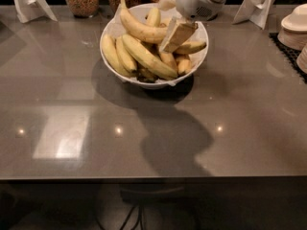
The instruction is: Pick banana from white bowl
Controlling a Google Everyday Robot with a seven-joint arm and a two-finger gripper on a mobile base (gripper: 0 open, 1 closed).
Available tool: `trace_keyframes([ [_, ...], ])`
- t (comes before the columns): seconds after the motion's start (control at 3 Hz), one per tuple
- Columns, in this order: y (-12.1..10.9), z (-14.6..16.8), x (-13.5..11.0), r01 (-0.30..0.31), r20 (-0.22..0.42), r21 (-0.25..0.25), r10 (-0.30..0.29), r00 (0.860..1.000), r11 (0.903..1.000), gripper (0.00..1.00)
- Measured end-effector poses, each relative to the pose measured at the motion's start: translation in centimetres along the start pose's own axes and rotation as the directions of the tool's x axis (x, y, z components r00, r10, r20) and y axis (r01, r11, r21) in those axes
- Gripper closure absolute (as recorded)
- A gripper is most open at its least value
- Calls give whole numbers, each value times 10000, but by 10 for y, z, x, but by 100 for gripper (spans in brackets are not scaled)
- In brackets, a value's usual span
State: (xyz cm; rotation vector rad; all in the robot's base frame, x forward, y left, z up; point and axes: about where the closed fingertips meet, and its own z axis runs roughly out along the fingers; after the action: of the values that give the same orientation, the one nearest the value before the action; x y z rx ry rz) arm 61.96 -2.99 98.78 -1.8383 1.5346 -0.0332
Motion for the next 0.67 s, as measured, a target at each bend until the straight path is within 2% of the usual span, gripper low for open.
trace_keyframes([
  [0.33,0,12,1,-9,46,-83,10,10000,10000,31],
  [0.67,-3,25,3,-54,97,-106,55,9999,9999,41],
])
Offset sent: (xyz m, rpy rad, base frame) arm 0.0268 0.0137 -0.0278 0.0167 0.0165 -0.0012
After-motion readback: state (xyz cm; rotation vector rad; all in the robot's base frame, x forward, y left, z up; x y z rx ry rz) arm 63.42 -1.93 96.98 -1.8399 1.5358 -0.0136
